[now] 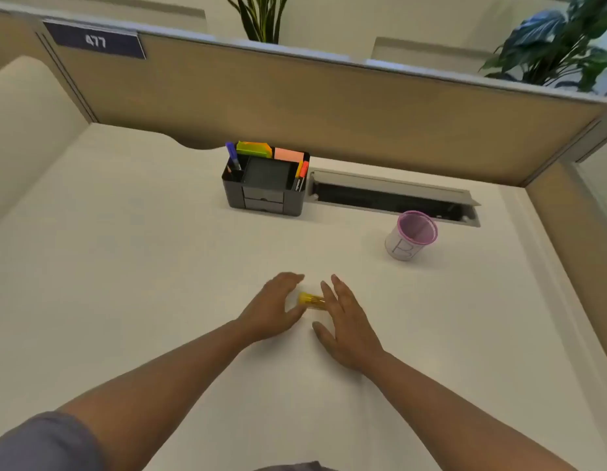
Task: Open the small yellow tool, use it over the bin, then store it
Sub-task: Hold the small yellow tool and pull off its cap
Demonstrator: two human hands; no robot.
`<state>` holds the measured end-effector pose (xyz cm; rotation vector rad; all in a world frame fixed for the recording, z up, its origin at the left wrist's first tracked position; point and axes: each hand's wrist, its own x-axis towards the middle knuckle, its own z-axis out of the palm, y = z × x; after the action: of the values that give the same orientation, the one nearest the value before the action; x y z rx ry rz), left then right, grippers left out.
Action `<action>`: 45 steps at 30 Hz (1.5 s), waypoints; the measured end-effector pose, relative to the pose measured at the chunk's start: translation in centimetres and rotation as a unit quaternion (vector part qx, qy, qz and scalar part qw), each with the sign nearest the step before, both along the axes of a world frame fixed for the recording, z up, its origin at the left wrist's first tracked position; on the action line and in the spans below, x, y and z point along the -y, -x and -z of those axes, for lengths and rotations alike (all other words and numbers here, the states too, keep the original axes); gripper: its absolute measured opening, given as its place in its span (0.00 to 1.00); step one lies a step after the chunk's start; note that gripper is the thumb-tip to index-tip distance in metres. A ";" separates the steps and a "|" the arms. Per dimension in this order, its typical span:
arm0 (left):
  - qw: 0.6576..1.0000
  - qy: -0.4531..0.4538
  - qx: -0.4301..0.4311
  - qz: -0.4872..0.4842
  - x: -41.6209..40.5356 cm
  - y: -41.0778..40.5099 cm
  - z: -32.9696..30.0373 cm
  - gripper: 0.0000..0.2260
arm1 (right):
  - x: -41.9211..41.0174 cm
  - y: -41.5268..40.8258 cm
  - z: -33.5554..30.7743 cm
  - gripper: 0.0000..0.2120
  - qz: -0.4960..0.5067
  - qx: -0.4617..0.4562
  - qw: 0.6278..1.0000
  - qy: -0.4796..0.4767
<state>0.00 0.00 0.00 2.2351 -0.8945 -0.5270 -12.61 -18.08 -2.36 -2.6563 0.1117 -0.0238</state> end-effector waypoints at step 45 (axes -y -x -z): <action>0.928 0.172 -0.301 -0.135 1.1 -0.1 1.0 0.13 | 1.6 -2.4 -0.1 0.12 0.198 -0.080 0.873 -0.439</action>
<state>0.09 -1.15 -0.99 1.6852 -0.3202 -0.7957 -10.17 -19.63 -2.29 -1.6828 0.5738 0.0937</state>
